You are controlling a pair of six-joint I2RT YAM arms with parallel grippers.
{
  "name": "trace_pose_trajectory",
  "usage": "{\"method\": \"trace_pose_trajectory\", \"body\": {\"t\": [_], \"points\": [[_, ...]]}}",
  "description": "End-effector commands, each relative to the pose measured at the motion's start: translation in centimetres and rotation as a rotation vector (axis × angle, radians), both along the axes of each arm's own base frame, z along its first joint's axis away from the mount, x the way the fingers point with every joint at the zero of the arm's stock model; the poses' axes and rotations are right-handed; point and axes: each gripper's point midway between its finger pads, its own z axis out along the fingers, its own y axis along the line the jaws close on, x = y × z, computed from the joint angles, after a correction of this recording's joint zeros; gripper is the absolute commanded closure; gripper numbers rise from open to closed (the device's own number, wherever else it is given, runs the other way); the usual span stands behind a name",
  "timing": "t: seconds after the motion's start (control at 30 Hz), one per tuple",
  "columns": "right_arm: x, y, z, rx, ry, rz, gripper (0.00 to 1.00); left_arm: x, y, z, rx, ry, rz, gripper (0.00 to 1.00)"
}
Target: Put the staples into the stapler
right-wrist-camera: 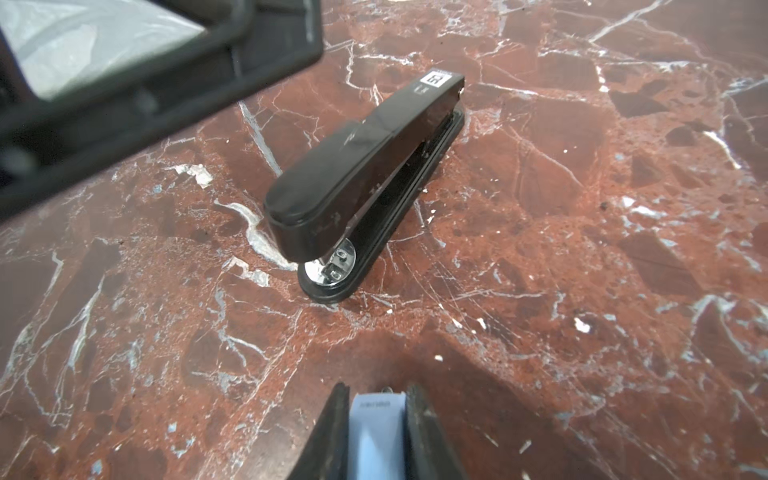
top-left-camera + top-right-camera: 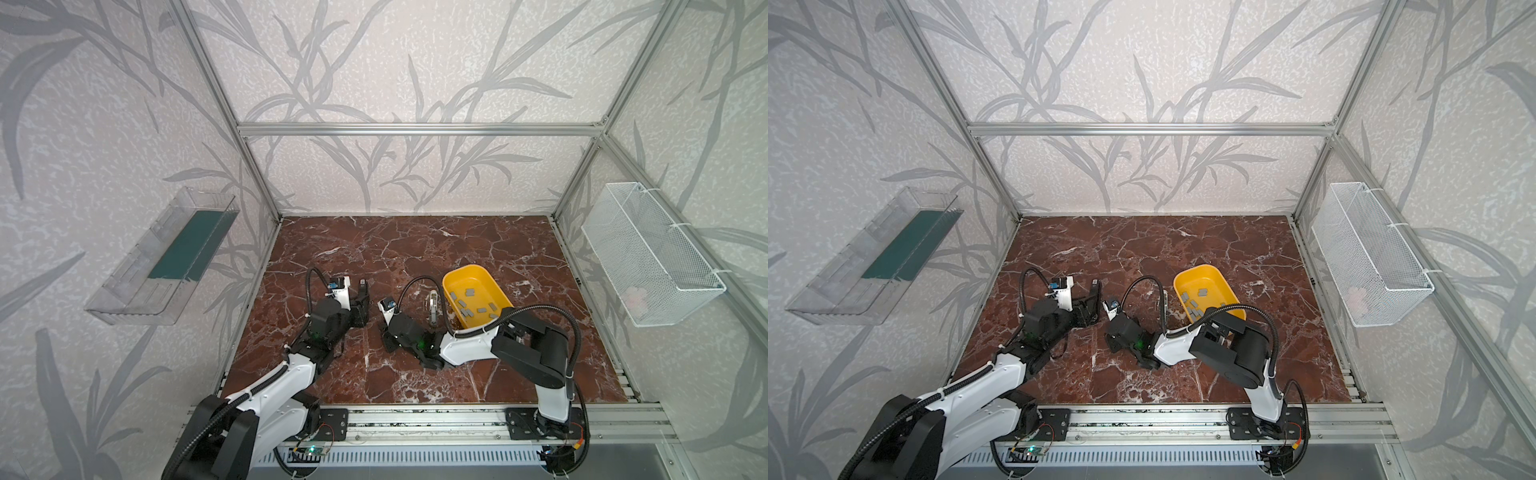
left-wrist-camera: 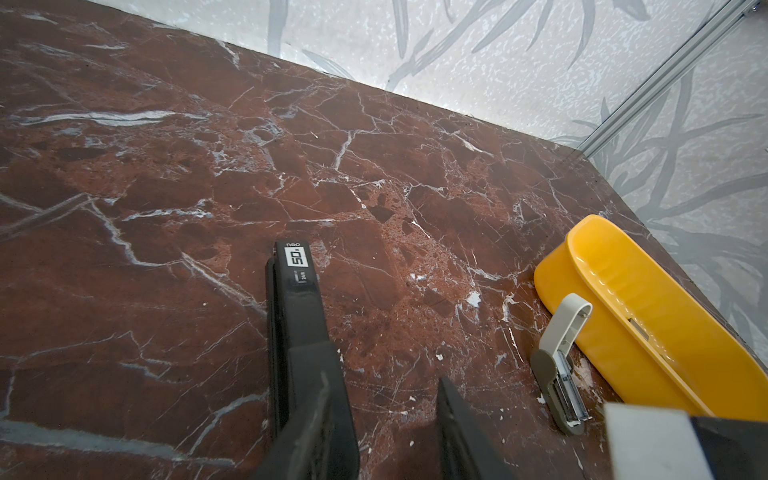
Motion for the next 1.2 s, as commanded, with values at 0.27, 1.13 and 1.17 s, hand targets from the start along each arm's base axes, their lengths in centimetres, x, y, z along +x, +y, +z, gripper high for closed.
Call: {"method": "trace_pose_trajectory", "body": {"t": [0.27, 1.13, 1.17], "points": [[-3.1, -7.6, -13.4, -0.198, 0.231, -0.132, 0.81, -0.1, -0.1, -0.3, -0.017, 0.003, -0.009, 0.57], [4.2, -6.9, 7.0, -0.13, -0.03, -0.226, 0.47, 1.2, -3.8, 3.7, -0.049, -0.078, -0.199, 0.51], [3.6, -8.2, 6.0, -0.142, -0.013, -0.245, 0.46, 1.4, -4.3, 4.2, -0.064, -0.086, -0.22, 0.5]]}}
